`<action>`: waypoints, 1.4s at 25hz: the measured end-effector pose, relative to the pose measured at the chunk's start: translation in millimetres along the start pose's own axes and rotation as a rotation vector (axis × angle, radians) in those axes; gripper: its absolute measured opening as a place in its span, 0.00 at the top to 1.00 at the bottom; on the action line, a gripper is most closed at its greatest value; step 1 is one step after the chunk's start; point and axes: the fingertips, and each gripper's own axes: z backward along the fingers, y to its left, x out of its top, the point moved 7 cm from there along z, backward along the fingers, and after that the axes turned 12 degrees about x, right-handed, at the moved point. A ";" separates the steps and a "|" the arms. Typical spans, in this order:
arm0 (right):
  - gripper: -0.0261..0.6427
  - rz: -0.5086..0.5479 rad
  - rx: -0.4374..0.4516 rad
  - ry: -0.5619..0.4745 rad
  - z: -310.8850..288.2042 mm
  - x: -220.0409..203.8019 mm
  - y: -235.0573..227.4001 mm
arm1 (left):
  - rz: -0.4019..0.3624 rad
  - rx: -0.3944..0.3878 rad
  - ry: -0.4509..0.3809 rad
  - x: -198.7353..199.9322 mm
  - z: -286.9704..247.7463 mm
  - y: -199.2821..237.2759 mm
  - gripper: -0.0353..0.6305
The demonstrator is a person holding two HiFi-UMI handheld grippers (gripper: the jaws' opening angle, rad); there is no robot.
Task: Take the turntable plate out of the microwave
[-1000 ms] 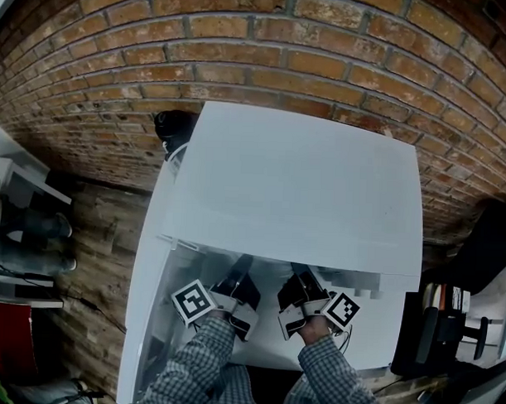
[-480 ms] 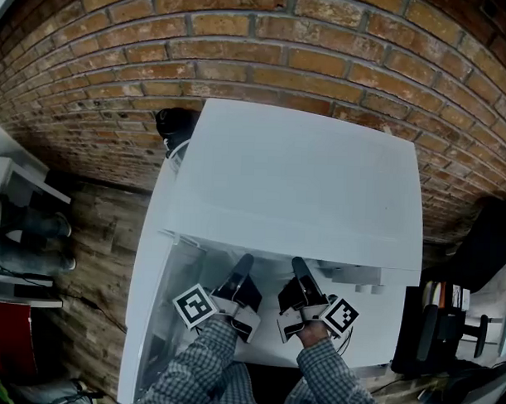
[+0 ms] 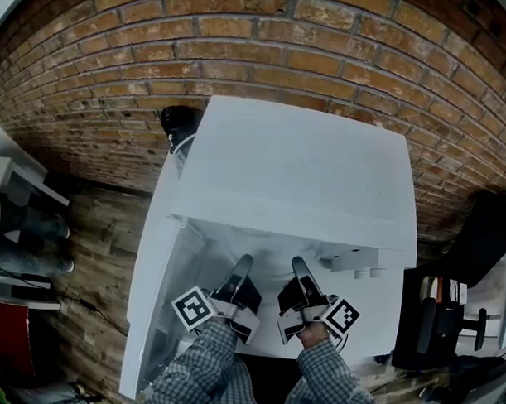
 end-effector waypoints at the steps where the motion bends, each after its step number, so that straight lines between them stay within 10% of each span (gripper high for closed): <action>1: 0.87 0.002 0.001 -0.001 2.8 -1.9 2.4 | 0.000 -0.001 0.001 -1.6 3.6 -0.1 0.89; 35: 0.87 0.062 0.071 0.083 138.9 -61.3 68.1 | 0.001 -0.086 -0.045 -98.8 149.1 0.7 0.88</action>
